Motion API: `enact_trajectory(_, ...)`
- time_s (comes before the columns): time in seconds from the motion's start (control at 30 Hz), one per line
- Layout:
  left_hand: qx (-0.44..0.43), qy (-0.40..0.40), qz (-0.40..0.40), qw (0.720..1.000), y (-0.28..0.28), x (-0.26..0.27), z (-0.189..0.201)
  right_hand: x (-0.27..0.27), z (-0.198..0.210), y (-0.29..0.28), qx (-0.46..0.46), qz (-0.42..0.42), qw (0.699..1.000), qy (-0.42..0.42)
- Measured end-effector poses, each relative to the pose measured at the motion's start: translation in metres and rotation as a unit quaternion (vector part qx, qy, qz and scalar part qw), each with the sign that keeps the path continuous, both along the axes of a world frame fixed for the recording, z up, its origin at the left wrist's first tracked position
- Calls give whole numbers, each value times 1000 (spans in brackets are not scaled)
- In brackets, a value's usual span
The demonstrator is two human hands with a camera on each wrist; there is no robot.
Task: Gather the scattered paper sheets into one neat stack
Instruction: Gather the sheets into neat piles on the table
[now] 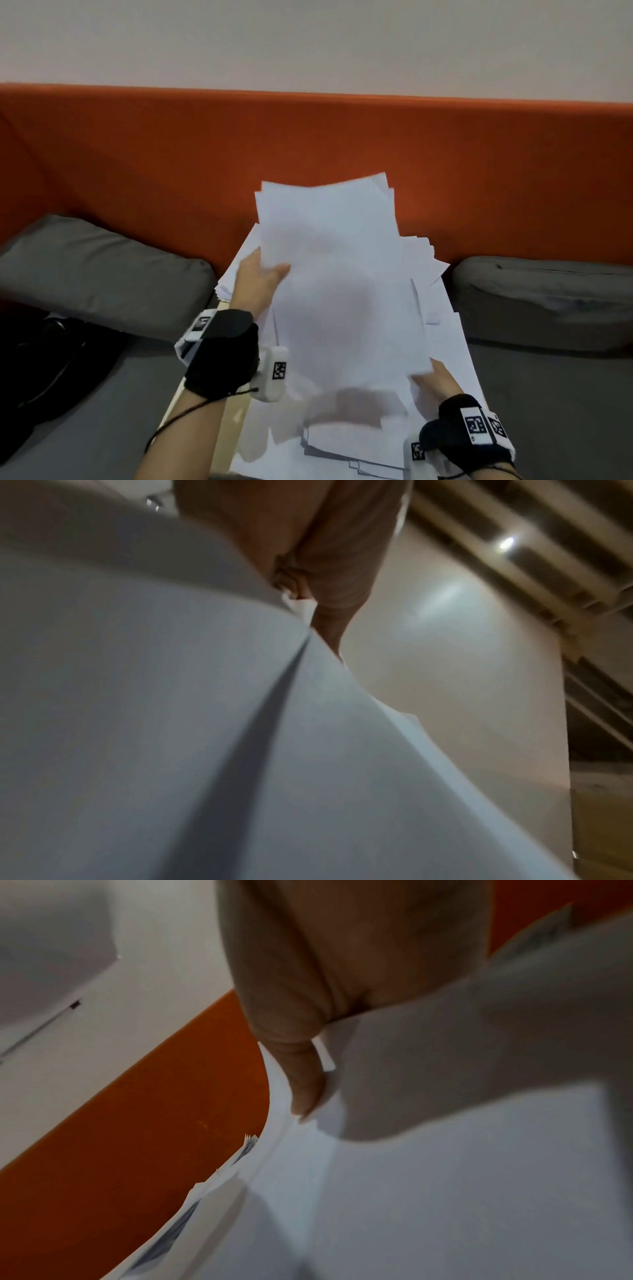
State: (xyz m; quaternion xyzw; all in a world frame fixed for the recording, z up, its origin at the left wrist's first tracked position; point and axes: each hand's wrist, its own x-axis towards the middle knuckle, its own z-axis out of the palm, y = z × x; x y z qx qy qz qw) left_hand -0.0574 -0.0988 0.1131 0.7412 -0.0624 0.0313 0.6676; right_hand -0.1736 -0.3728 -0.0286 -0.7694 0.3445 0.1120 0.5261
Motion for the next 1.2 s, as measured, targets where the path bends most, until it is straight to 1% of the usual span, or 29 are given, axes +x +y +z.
enact_trajectory(0.07, 2, 74, -30, 997, -12, -5, -31, -3, 4, 0, 38, -2, 999, 0)
enact_trajectory(0.1, -4, 109, -43, 993, -16, -8, -50, -3, 4, 0, 71, -9, 997, 3)
enact_trajectory(0.13, -4, 140, -52, 989, -20, -10, -72, -4, 1, -2, 131, -39, 991, 4)
enact_trajectory(0.2, 15, 197, -65, 978, -26, -14, -110, -5, -12, -7, 257, -112, 960, -23)
enact_trajectory(0.23, 23, 220, -76, 972, -29, -15, -126, -4, -18, -10, 296, -132, 945, -39)
enact_trajectory(0.27, 36, 240, -85, 966, -33, -16, -142, -5, -16, -8, 317, -125, 939, -55)
enact_trajectory(0.3, 55, 257, -90, 961, -36, -16, -154, -7, -15, -7, 318, -120, 939, -59)
enact_trajectory(0.37, 113, 290, -121, 943, -43, -18, -172, -7, -12, 0, 291, -79, 951, -64)
enact_trajectory(0.43, 188, 296, -153, 924, -48, -18, -179, -7, -10, 4, 206, -46, 974, -80)
enact_trajectory(0.47, 199, 293, -155, 922, -50, -19, -178, -7, -10, 5, 162, -35, 982, -87)
enact_trajectory(0.5, 198, 285, -148, 926, -50, -17, -180, -8, -8, 5, 134, -26, 986, -92)
enact_trajectory(0.57, 179, 254, -92, 946, -45, -19, -162, -10, 1, 6, 139, -12, 982, -130)
enact_trajectory(0.6, 136, 235, -63, 960, -41, -20, -155, -11, 7, 7, 163, -15, 974, -155)
enact_trajectory(0.63, 59, 220, -57, 972, -38, -23, -142, -13, 14, 7, 190, -22, 965, -181)
enact_trajectory(0.7, -78, 206, -107, 969, -37, -30, -114, -11, 28, 8, 185, -29, 957, -221)
enact_trajectory(0.73, -94, 172, -108, 975, -38, -32, -101, -8, 34, 9, 167, -35, 956, -238)
enact_trajectory(0.77, -97, 128, -90, 983, -39, -33, -89, -4, 42, 11, 146, -46, 954, -258)
enact_trajectory(0.83, -71, 41, -29, 996, -45, -31, -65, 5, 58, 17, 111, -68, 941, -313)
enact_trajectory(0.9, -87, -13, -12, 996, -50, -30, -40, 12, 78, 25, 89, -75, 921, -371)
enact_trajectory(0.97, -107, -57, -11, 993, -50, -30, -20, 16, 95, 31, 95, -79, 901, -415)
enact_trajectory(1.07, -117, -103, -19, 988, -47, -31, -12, 16, 110, 34, 72, -50, 887, -453)
enact_trajectory(1.13, -118, -131, -16, 984, -44, -33, -11, 14, 112, 34, 70, -31, 886, -458)
enact_trajectory(1.2, -105, -166, -10, 981, -38, -34, -10, 12, 114, 35, 88, -20, 887, -452)
